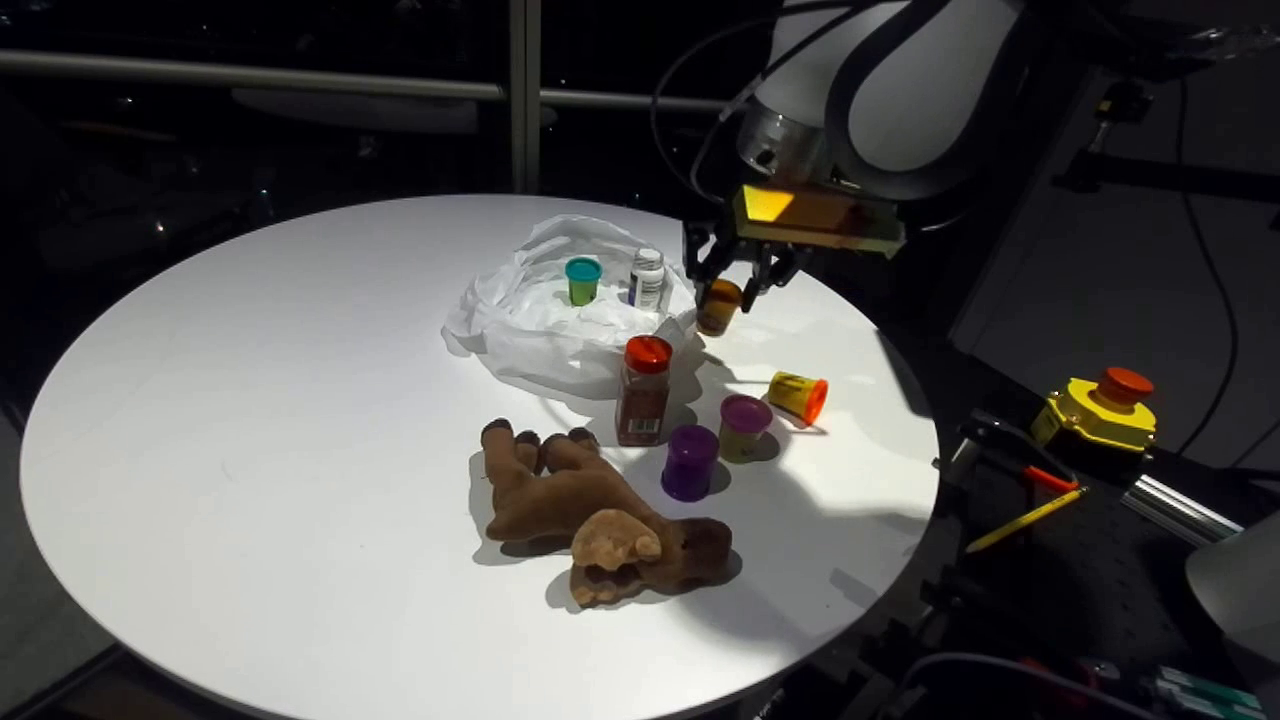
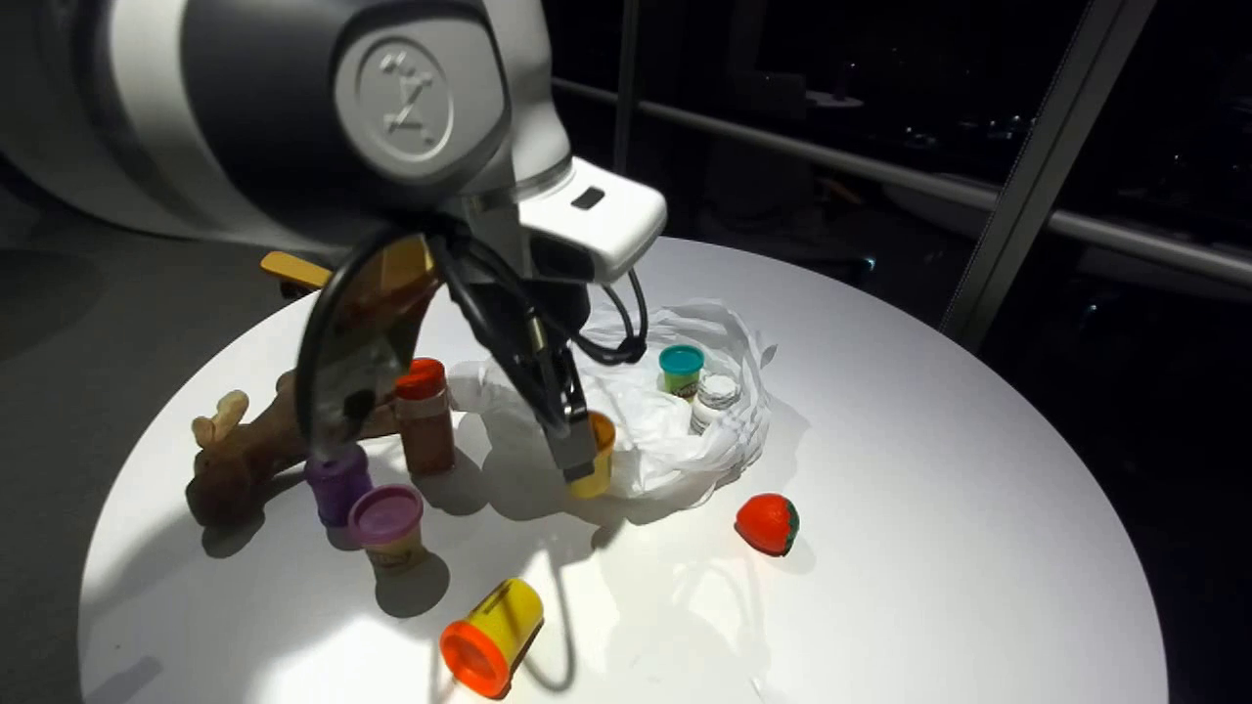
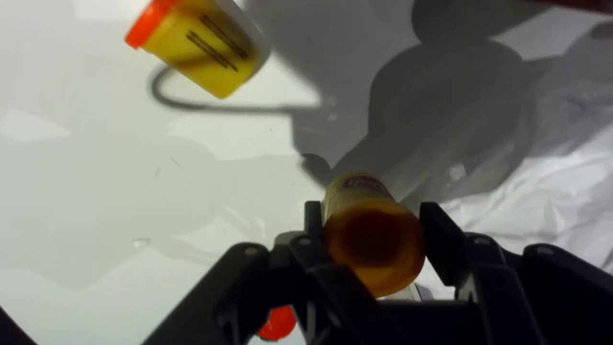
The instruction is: Put the contents on the table into the plastic bag.
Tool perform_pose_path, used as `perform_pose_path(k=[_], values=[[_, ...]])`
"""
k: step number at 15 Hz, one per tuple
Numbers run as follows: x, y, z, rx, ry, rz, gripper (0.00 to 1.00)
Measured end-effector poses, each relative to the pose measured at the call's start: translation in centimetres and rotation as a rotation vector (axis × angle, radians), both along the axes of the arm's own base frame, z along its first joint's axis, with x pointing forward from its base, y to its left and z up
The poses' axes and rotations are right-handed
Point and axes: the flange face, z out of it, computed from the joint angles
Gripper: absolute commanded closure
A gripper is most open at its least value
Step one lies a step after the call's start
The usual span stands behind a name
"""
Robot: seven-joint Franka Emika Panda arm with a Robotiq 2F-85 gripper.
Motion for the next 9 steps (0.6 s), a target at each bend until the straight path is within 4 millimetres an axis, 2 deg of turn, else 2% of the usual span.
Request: perform_pose_path(k=[3, 5, 7, 9], values=[[3.9, 0.7, 3.7, -0.006, -0.106, -0.108, 0.72], [6.8, 2.1, 5.1, -0.005, -0.137, -0.145, 0.72], [9.5, 3.8, 4.9, -0.008, -0.131, -0.164, 0.72], [12.2, 5.3, 3.4, -0.011, -0.11, -0.175, 0.72]])
